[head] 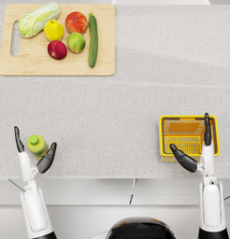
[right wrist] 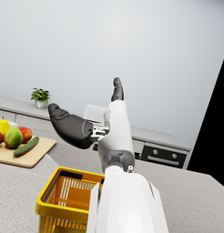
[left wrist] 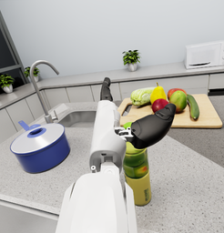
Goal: Pick up the green tea and place it into the yellow basket
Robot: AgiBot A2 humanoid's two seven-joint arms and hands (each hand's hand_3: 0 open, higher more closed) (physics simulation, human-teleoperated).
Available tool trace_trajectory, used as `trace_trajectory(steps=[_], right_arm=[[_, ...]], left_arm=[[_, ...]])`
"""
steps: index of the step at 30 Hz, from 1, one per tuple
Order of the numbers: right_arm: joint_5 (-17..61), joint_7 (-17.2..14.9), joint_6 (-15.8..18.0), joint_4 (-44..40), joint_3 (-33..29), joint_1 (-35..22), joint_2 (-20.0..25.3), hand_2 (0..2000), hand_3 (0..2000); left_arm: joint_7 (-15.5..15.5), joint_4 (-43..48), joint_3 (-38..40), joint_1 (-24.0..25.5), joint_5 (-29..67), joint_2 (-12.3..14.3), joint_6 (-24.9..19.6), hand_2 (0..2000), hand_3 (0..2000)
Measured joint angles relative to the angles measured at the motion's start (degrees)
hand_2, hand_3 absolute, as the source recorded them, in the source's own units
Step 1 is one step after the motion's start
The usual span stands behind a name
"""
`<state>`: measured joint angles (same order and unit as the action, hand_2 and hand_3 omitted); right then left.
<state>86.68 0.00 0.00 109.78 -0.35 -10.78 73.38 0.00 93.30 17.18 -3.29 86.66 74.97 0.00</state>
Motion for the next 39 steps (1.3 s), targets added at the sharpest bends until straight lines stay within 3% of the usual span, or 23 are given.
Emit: trace_trajectory(steps=[9,10,11,15,22,27,33,39], right_arm=[[0.05,0.0,0.0,1.04,0.53,-0.74,0.89,0,0],[0.05,0.0,0.0,1.07,0.54,-0.81,0.98,0,0],[0.05,0.0,0.0,1.13,0.46,-0.75,1.06,0,0],[0.05,0.0,0.0,0.08,0.61,0.97,1.16,0,0],[0.05,0.0,0.0,0.57,2.57,-1.13,2.17,0,0],[0.05,0.0,0.0,-0.38,9.0,-3.99,4.38,0,0],[0.05,0.0,0.0,-4.69,16.36,-9.41,9.54,0,0],[0.04,0.0,0.0,-12.1,20.33,-15.18,14.03,0,0]], left_arm=[[0.0,-23.1,-3.42,-6.65,0.06,-0.55,0.0,0,0],[-0.01,-24.75,-3.59,-7.31,0.07,-0.55,0.02,1361,327],[-0.01,-26.53,-3.83,-7.98,0.06,-0.55,0.02,2000,653],[-0.4,-29.09,-4.48,-8.89,0.05,-0.56,-1.75,2000,1960],[0.03,-11.76,-7.21,-8.07,0.1,0.06,-2.9,2000,2000],[-0.03,3.08,-15.14,-15.12,0.09,0.18,-3.25,2000,2000],[-0.2,7.37,-25.63,-26.12,0.07,6.18,-3.69,2000,2000],[-0.34,7.24,-38.15,-30.71,0.06,12.1,-3.99,2000,2000]])
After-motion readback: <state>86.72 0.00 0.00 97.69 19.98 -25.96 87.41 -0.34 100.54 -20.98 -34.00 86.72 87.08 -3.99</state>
